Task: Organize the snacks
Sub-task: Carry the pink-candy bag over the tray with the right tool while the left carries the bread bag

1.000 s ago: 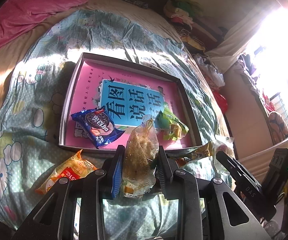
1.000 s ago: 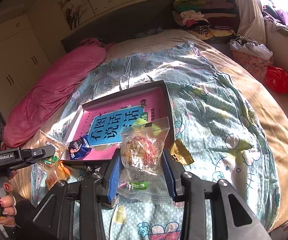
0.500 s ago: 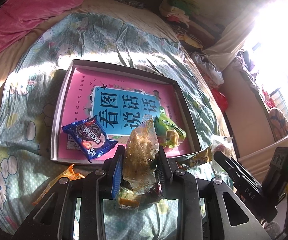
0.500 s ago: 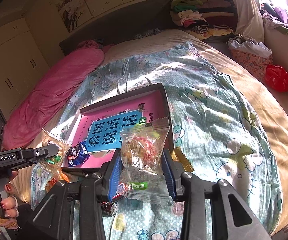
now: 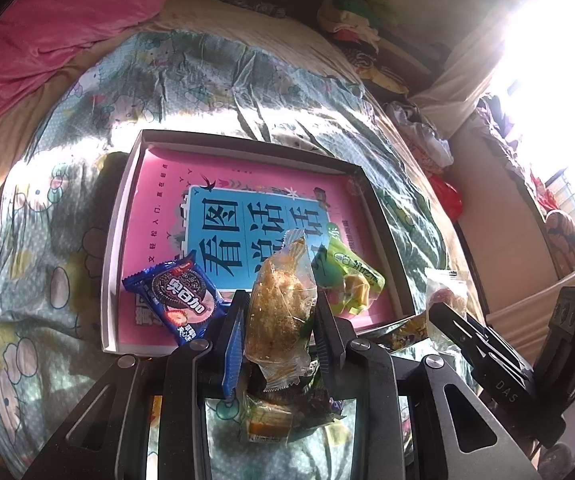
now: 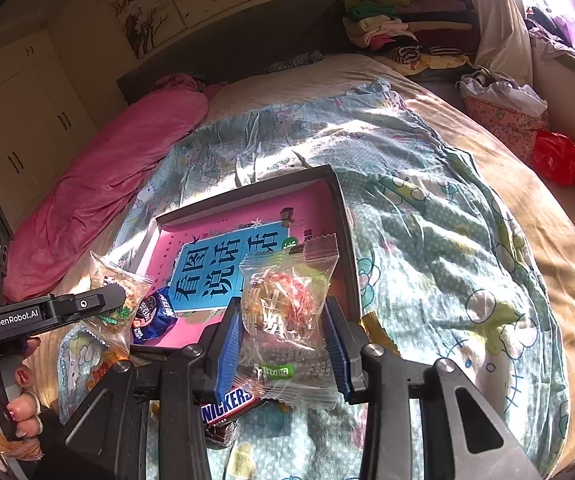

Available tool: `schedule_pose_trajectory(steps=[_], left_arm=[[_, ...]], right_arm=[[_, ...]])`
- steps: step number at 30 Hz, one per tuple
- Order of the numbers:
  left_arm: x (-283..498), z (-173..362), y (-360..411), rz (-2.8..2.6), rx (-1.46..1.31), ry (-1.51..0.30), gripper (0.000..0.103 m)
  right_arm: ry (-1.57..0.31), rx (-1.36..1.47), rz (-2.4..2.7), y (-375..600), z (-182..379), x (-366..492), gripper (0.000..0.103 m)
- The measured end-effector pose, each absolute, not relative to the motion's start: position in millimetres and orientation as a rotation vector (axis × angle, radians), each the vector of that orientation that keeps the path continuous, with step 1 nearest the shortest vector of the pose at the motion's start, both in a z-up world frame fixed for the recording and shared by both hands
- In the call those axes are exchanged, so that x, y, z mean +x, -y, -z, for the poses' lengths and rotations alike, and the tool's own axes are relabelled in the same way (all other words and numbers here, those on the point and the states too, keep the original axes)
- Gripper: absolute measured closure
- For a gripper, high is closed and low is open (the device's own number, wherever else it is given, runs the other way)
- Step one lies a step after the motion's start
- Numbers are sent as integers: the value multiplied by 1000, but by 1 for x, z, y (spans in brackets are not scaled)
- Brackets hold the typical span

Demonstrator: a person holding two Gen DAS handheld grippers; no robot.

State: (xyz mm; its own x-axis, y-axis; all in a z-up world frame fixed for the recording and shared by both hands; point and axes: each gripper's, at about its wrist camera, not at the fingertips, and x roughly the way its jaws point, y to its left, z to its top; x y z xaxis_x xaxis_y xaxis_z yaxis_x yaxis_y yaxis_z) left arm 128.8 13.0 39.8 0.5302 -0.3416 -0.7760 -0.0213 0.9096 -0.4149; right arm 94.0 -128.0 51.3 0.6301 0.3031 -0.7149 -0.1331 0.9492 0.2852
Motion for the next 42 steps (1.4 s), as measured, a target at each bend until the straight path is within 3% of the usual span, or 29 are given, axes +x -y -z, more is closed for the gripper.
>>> schedule_pose_trajectory(steps=[42], left_arm=[[172, 11, 2, 216, -390, -1096, 71]], right_arm=[[-932, 200, -221, 113, -19, 144, 63]])
